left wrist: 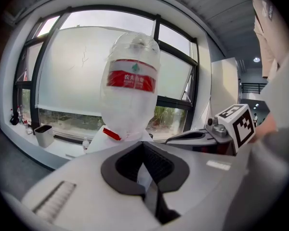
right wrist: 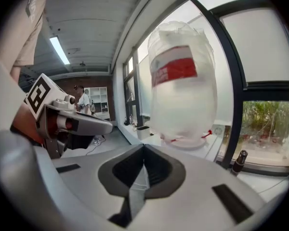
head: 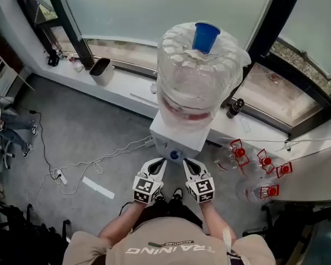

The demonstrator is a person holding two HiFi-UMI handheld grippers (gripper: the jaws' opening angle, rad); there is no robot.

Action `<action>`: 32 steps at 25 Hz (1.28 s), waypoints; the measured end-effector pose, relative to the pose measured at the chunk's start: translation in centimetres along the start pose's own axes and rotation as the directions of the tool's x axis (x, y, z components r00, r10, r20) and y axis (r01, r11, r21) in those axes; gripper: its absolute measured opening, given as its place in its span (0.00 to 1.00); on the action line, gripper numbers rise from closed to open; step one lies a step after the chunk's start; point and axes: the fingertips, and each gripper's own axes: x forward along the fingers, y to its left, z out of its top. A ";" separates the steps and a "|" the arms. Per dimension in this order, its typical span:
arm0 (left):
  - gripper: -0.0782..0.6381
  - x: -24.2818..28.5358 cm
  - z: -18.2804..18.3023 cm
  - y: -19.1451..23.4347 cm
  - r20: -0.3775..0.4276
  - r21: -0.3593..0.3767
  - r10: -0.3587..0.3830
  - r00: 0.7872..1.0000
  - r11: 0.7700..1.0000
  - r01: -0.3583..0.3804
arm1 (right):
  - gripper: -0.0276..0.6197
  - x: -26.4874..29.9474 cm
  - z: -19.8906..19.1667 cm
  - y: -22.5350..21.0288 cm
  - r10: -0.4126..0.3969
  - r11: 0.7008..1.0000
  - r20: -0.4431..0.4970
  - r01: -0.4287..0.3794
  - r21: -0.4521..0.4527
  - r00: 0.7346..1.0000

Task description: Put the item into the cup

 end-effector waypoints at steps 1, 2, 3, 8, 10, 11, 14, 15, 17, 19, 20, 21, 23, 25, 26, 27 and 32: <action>0.12 -0.2 0.9 0.0 0.008 0.018 -0.003 1.000 1.000 0.003 | 0.06 -0.2 1.1 -0.1 0.002 1.000 0.014 -0.002 -0.010 1.000; 0.12 -0.4 1.7 0.0 0.015 0.035 -0.005 1.000 0.999 0.005 | 0.06 -0.5 2.1 -0.1 0.006 1.000 0.028 -0.005 -0.023 1.000; 0.12 -0.7 2.5 0.1 0.022 0.049 -0.007 1.000 0.999 0.006 | 0.06 -0.8 3.2 0.0 0.011 0.999 0.042 -0.009 -0.040 0.999; 0.12 -1.1 6.7 0.4 0.069 0.105 0.000 0.998 0.994 -0.007 | 0.06 -2.7 8.4 -0.6 0.052 0.998 0.130 -0.050 -0.024 0.990; 0.12 -1.4 8.5 0.5 0.100 0.117 0.003 0.995 0.993 -0.015 | 0.06 -3.4 10.3 -1.3 0.048 0.999 0.164 -0.048 0.000 0.985; 0.12 -1.6 9.3 0.6 0.116 0.120 0.005 0.993 0.993 -0.019 | 0.06 -3.7 11.3 -1.6 0.044 0.999 0.180 -0.046 0.007 0.983; 0.12 -2.5 11.5 1.0 0.158 0.123 0.014 0.987 0.992 -0.033 | 0.06 -4.2 13.7 -2.0 0.032 0.999 0.228 -0.037 0.015 0.973; 0.12 -2.8 12.2 1.1 0.170 0.124 0.017 0.985 0.992 -0.038 | 0.06 -4.4 14.4 -2.0 0.029 0.999 0.240 -0.032 0.010 0.970; 0.12 -3.1 13.5 1.3 0.193 0.130 0.023 0.981 0.990 -0.049 | 0.06 -4.6 15.6 -2.1 0.029 1.000 0.261 -0.030 0.000 0.965; 0.12 -3.2 14.8 1.6 0.212 0.137 0.029 0.977 0.989 -0.059 | 0.06 -4.7 16.8 -1.9 0.037 0.999 0.278 -0.031 -0.027 0.960; 0.12 -3.3 15.3 1.7 0.220 0.137 0.031 0.975 0.989 -0.062 | 0.06 -4.7 17.2 -1.8 0.039 0.999 0.282 -0.027 -0.046 0.959; 0.12 -3.4 15.8 1.8 0.226 0.135 0.031 0.974 0.989 -0.063 | 0.06 -4.7 17.6 -1.5 0.041 0.998 0.282 -0.024 -0.064 0.959; 0.12 -3.6 16.5 1.7 0.235 0.136 0.029 0.972 0.989 -0.063 | 0.06 -4.8 18.1 -1.1 0.045 0.996 0.280 -0.022 -0.085 0.959; 0.12 -3.8 17.0 1.6 0.244 0.139 0.027 0.969 0.988 -0.063 | 0.06 -5.0 18.4 -0.9 0.045 0.995 0.280 -0.019 -0.096 0.959; 0.12 -3.7 17.3 1.6 0.250 0.141 0.027 0.968 0.988 -0.064 | 0.06 -5.0 18.7 -1.0 0.042 0.995 0.282 -0.014 -0.101 0.958; 0.12 -3.6 17.7 1.6 0.256 0.142 0.026 0.966 0.988 -0.064 | 0.06 -5.0 19.0 -1.3 0.035 0.994 0.286 -0.006 -0.105 0.957; 0.12 -3.4 18.7 1.2 0.268 0.151 0.015 0.963 0.987 -0.058 | 0.06 -5.1 20.0 -2.4 0.013 0.990 0.287 0.027 -0.135 0.958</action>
